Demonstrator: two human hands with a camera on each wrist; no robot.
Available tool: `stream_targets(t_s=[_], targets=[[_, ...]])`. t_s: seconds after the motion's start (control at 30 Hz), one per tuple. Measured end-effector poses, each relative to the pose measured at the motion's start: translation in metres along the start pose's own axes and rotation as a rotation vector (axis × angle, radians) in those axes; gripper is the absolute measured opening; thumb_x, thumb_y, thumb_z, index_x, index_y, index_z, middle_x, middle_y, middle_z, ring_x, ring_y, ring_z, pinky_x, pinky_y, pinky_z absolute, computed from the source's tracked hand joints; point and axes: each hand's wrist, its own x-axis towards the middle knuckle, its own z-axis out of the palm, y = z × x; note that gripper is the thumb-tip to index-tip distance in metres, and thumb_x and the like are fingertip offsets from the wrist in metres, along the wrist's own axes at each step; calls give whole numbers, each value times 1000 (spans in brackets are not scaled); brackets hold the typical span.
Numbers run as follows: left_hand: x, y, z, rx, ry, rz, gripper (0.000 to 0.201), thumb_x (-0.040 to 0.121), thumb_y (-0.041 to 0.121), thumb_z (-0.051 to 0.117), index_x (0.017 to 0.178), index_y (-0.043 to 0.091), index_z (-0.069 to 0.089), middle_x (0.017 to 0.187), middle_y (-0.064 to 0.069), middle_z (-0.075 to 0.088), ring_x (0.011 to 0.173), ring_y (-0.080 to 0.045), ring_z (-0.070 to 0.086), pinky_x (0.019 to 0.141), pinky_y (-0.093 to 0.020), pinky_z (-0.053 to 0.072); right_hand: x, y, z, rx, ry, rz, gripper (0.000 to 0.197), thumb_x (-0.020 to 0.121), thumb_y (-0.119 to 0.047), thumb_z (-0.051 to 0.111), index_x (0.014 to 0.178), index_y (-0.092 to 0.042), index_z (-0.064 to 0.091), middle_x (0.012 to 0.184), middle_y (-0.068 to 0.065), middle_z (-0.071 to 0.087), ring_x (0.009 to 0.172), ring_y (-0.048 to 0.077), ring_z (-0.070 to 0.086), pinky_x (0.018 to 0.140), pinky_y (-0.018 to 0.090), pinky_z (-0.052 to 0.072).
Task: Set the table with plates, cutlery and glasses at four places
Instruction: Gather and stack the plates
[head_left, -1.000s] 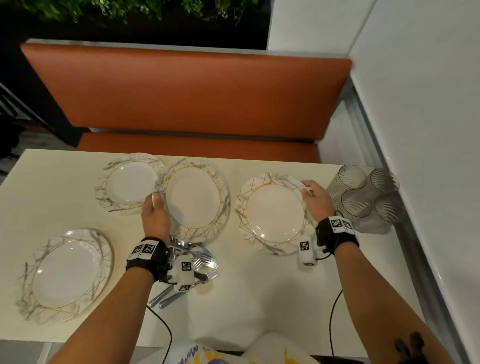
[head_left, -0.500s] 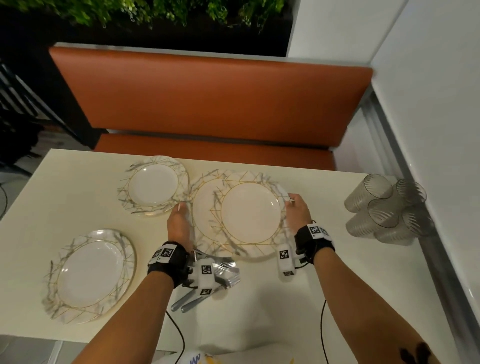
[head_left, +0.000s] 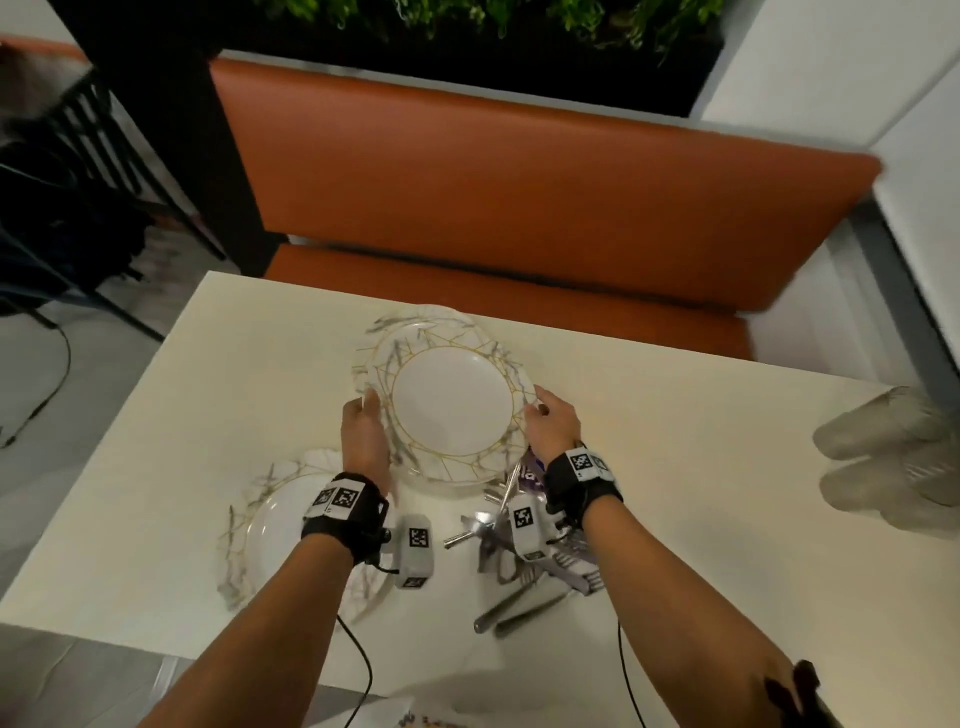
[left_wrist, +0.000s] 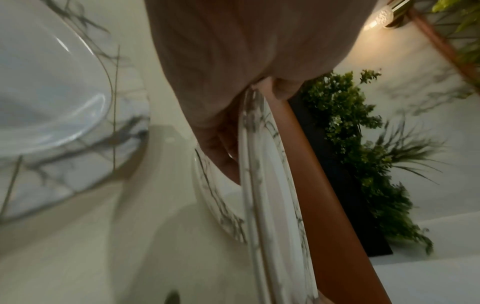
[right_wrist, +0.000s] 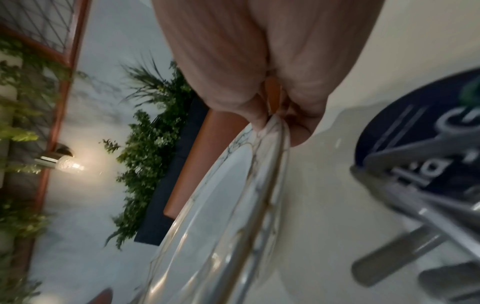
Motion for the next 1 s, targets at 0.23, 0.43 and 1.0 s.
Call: stream_targets(t_s=[0.23, 0.43, 1.0], targets=[[53, 7, -81, 74, 201, 157, 48, 80, 58, 64, 119, 33, 52, 125, -28, 64, 114, -58, 60, 92, -74, 47, 4, -40, 66, -181, -232, -199, 41, 104, -33, 48, 144, -24, 55, 135, 8, 61, 124, 26, 57, 106, 29, 42], [66, 35, -124, 40, 264, 232, 27, 91, 44, 61, 113, 30, 54, 96, -14, 63, 73, -27, 55, 56, -46, 52, 35, -48, 74, -201, 21, 106, 46, 92, -19, 60, 137, -14, 51, 139, 16, 52, 127, 37, 53, 107, 44, 47], [81, 61, -134, 4, 261, 343, 20, 97, 33, 58, 116, 29, 54, 111, -4, 67, 92, -24, 62, 87, -57, 56, 50, -64, 34, -10, 280, 228, 35, 99, -9, 45, 130, -5, 61, 131, 18, 63, 118, 37, 60, 82, 29, 41]])
